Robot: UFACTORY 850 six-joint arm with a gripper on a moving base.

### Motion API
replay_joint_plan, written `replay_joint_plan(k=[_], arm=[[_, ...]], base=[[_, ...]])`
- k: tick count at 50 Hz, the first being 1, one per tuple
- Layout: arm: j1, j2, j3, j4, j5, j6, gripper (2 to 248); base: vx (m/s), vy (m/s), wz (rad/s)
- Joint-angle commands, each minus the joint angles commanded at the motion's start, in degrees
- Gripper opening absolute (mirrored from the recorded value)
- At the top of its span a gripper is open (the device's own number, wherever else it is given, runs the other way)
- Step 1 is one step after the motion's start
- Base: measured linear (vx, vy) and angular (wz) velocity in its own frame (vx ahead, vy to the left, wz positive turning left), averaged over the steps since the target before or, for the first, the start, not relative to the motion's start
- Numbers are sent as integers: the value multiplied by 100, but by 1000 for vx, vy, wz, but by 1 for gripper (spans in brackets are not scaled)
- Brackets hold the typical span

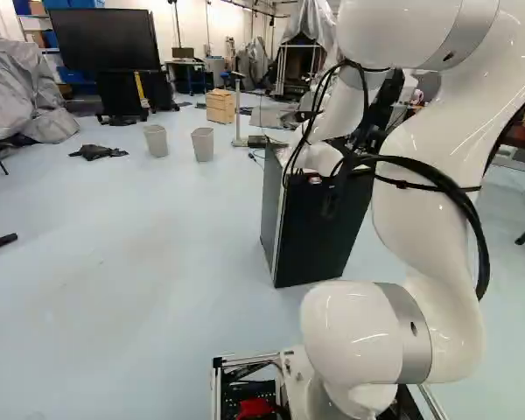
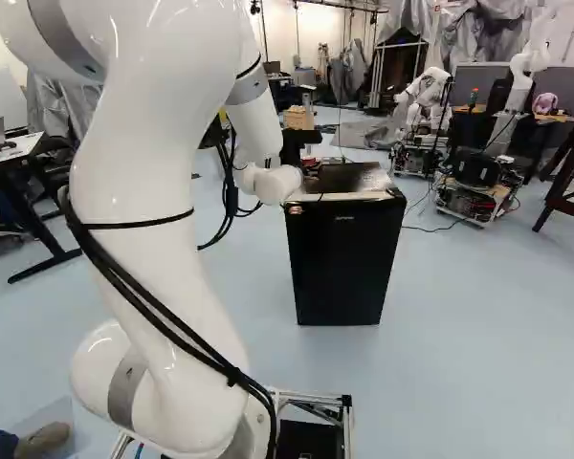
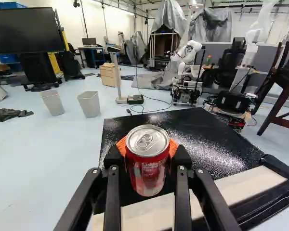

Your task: Grab a drink from the fridge

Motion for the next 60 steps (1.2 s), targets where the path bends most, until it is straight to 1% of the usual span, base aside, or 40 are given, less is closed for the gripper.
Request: replay_joint_plan(k=[23, 60], arm=[[196, 697, 829, -18, -50, 22, 100], [620, 2206, 2621, -56, -159, 69, 100]], base=[[0, 0, 0], [0, 0, 0]])
